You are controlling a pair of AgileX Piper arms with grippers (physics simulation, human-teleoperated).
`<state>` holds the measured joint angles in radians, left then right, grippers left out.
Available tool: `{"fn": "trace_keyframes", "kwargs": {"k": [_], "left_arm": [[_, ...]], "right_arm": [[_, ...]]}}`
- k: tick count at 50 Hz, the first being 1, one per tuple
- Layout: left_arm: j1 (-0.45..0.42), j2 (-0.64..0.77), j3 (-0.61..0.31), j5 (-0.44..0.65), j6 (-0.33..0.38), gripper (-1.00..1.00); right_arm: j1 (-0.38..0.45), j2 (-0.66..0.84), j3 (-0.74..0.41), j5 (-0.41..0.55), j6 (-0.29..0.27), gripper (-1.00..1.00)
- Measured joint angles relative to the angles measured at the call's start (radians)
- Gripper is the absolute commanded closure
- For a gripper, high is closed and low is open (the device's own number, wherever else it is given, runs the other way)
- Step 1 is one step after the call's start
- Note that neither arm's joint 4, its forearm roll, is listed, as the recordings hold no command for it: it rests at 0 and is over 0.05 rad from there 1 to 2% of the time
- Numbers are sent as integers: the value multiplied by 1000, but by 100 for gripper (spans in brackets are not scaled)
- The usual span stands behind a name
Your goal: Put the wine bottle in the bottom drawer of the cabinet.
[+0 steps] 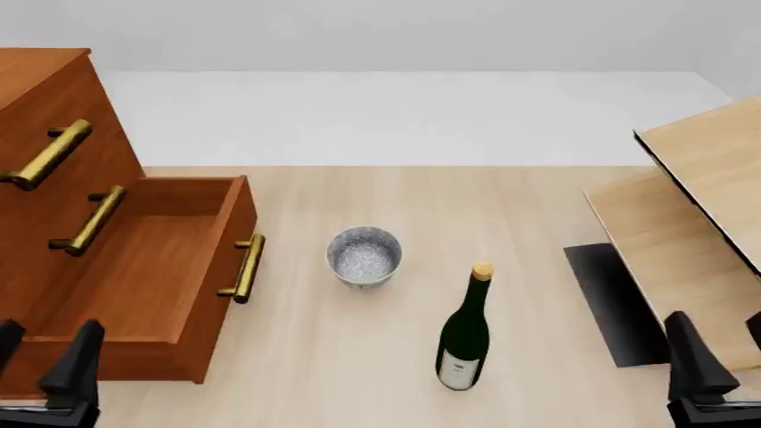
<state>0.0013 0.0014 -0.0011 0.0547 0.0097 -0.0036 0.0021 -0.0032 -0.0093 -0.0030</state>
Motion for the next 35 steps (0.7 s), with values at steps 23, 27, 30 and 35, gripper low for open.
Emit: {"fn": "trace_keyframes", "kwargs": {"k": [23,27,30,35], "left_arm": [[-24,187,-128,-85,23,-100],[-30,256,-176,-91,18,-100],[-35,306,-210,-95,22,-100],[-43,388,-268,-90,15,-100]], "right_arm": [[3,6,0,8,-5,-100],[5,5,-1,10,-5,-100],[6,5,-1,11,-6,-100],[10,6,0,13,-7,-100]]}}
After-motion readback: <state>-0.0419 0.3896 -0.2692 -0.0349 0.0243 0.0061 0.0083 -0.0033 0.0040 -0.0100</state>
